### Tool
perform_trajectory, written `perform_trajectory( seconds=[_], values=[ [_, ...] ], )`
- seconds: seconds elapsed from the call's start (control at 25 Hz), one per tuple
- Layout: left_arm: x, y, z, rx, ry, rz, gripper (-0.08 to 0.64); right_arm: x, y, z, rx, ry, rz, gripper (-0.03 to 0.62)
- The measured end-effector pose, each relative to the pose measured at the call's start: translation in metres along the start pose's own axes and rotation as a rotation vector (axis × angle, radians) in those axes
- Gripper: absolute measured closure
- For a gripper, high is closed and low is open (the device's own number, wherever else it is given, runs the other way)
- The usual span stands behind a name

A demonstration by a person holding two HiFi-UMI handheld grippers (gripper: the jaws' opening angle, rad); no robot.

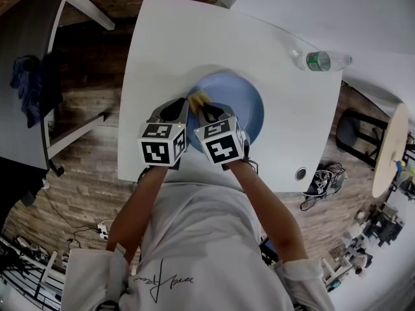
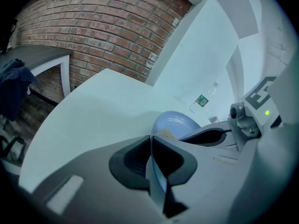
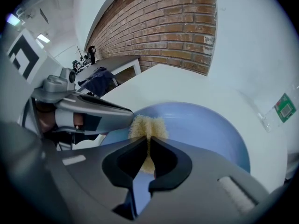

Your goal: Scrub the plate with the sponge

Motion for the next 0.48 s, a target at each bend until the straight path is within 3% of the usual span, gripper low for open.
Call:
perform_trajectory(
  seconds=[0.48],
  values=[
    [0.0007, 0.0009, -0.0004, 0.002, -0.001, 0.000, 0.528, -0.0083, -0.0083, -0.0007, -0.015, 0.046, -0.006, 0.563]
  ],
)
Point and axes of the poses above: the fingertips, and each gripper's own axes: z backward along the fingers, x to its right, y out of its top, the point moved 9 cm from there along z, backward along the fingers, and after that the axes turned 15 degrees about y, right-handed, at the moved point
